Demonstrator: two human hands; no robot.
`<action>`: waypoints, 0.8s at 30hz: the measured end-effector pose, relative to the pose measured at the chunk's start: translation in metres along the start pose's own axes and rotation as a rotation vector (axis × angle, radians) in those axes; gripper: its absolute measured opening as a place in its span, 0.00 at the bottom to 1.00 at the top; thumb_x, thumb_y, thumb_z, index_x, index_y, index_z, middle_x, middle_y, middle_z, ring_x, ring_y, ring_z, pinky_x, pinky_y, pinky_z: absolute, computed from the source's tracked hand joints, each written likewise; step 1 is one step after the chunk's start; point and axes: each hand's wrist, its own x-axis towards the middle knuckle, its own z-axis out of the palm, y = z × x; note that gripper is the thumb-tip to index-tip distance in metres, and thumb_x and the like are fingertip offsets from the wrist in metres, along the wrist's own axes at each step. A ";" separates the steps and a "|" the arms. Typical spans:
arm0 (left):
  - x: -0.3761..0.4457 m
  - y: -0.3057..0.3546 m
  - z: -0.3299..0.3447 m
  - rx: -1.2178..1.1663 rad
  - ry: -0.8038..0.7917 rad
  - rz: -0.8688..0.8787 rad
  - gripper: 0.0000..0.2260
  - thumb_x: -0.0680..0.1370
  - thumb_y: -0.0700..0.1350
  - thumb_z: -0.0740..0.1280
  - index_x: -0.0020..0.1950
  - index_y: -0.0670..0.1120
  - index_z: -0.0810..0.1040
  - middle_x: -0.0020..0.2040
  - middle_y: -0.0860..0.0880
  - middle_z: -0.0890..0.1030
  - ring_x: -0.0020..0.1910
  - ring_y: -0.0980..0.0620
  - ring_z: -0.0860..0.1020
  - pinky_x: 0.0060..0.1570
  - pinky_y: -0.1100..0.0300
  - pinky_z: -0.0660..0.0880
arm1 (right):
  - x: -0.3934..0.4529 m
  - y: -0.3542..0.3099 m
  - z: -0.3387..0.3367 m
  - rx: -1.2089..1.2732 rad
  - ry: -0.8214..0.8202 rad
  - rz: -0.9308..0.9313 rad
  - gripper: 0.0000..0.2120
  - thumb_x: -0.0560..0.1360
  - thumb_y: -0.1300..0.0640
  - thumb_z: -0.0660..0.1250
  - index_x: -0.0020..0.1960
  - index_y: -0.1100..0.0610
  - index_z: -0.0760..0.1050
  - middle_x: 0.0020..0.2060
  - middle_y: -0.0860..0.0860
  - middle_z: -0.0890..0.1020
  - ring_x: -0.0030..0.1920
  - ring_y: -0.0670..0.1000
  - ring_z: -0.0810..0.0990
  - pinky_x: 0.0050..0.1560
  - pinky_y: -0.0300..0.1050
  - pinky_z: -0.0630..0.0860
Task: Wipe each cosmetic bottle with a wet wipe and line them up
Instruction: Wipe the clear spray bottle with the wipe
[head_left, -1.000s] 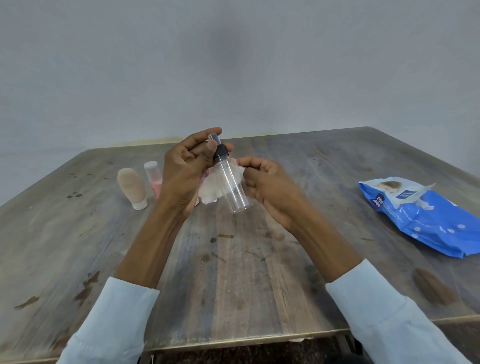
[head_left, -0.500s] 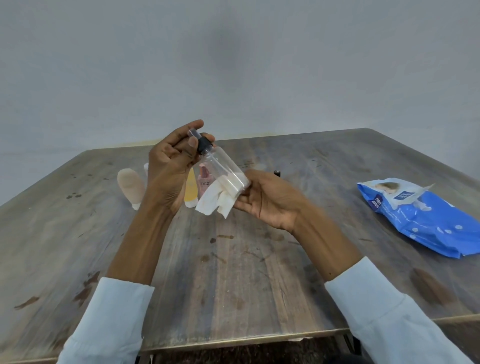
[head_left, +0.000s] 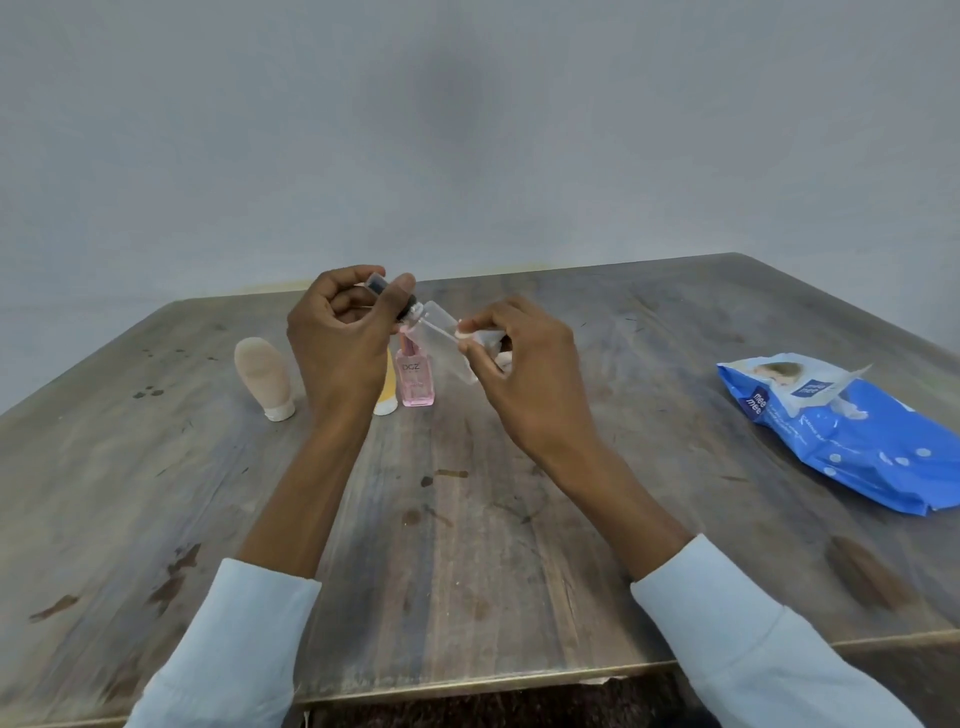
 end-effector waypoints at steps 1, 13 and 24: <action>-0.003 0.001 0.003 -0.012 -0.017 -0.022 0.16 0.75 0.48 0.82 0.57 0.41 0.85 0.46 0.41 0.87 0.42 0.47 0.88 0.43 0.59 0.83 | 0.000 -0.002 0.001 -0.012 0.014 -0.055 0.04 0.79 0.61 0.75 0.53 0.55 0.85 0.50 0.47 0.84 0.51 0.47 0.82 0.50 0.46 0.80; -0.001 0.003 0.001 -0.127 -0.051 -0.170 0.15 0.75 0.47 0.81 0.55 0.39 0.84 0.39 0.49 0.87 0.32 0.54 0.83 0.38 0.61 0.80 | -0.003 -0.009 0.007 -0.099 -0.018 -0.207 0.12 0.73 0.65 0.80 0.53 0.55 0.82 0.53 0.49 0.79 0.55 0.47 0.73 0.50 0.32 0.68; 0.021 -0.003 -0.021 -0.244 0.073 -0.123 0.13 0.77 0.45 0.80 0.58 0.41 0.87 0.46 0.46 0.88 0.41 0.52 0.85 0.44 0.63 0.79 | 0.005 0.011 -0.007 0.094 0.054 0.161 0.10 0.74 0.69 0.75 0.48 0.54 0.83 0.47 0.46 0.81 0.46 0.44 0.80 0.44 0.35 0.77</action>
